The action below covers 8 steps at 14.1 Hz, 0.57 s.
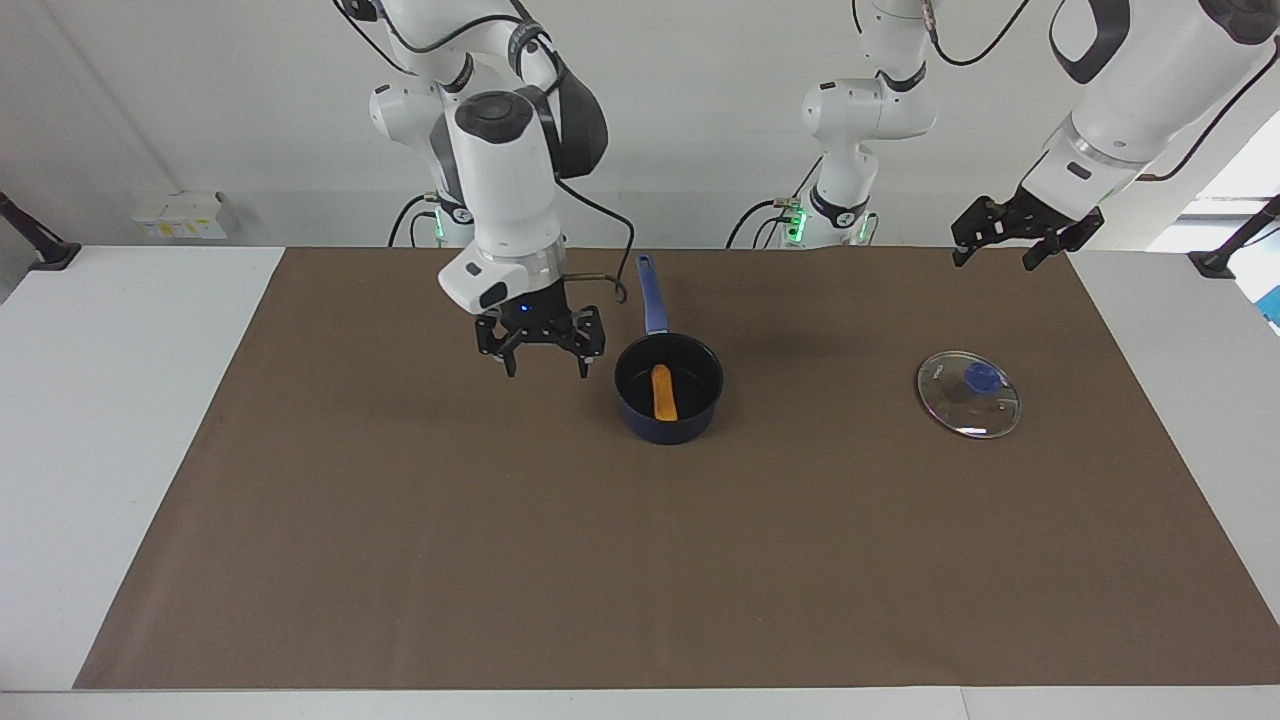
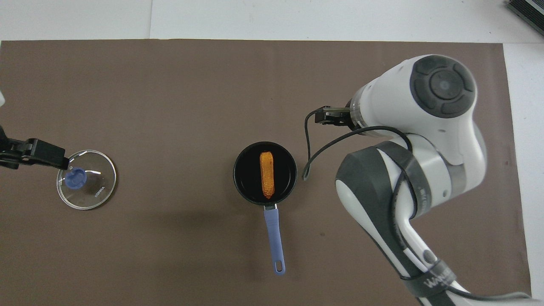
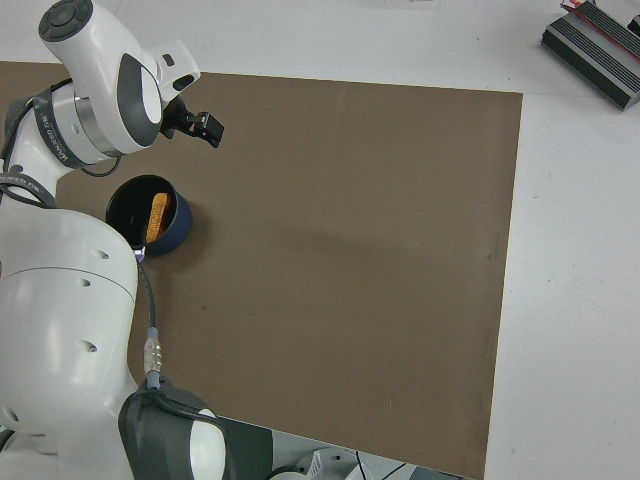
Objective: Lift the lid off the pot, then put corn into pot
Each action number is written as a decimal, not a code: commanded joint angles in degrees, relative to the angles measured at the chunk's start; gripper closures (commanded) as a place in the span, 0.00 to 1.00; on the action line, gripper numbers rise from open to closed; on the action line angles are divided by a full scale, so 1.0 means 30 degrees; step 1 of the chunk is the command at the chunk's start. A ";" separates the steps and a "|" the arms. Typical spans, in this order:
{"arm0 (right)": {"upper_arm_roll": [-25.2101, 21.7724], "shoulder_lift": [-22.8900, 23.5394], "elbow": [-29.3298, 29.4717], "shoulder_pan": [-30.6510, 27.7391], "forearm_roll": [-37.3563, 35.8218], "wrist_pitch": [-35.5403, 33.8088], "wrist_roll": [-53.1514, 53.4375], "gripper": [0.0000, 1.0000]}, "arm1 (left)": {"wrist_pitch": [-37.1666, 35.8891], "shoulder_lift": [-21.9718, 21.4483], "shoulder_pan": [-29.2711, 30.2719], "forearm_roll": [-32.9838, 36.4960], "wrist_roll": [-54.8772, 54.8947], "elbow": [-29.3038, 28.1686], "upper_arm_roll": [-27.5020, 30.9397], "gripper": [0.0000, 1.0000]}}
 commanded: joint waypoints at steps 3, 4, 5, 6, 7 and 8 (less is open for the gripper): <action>0.0185 -0.2643 0.0530 -0.1679 0.0202 -0.2779 -0.0904 0.00 | -0.0686 0.0606 -0.0119 0.0294 0.0281 0.1146 0.0131 0.00; 0.0156 -0.3055 0.0559 -0.1738 0.0202 -0.3161 -0.0903 0.00 | -0.0684 0.0606 -0.0119 0.0352 0.0281 0.1146 0.0131 0.00; 0.0068 -0.3436 0.0559 -0.1797 0.0202 -0.3570 -0.0903 0.00 | -0.0684 0.0577 -0.0119 0.0411 0.0310 0.1146 0.0102 0.00; -0.0194 -0.3933 0.0646 -0.1884 0.0202 -0.3981 -0.0932 0.00 | -0.0655 0.0606 -0.0119 0.0411 0.0310 0.1146 0.0131 0.00; -0.0544 -0.4373 0.0995 -0.1914 0.0202 -0.4652 -0.0962 0.00 | -0.0626 0.0606 -0.0177 0.0440 0.0281 0.1146 0.0131 0.00; -0.0983 -0.4551 0.1375 -0.1915 0.0202 -0.5558 -0.1020 0.00 | -0.0655 0.0606 -0.0178 0.0440 0.0281 0.1146 0.0131 0.00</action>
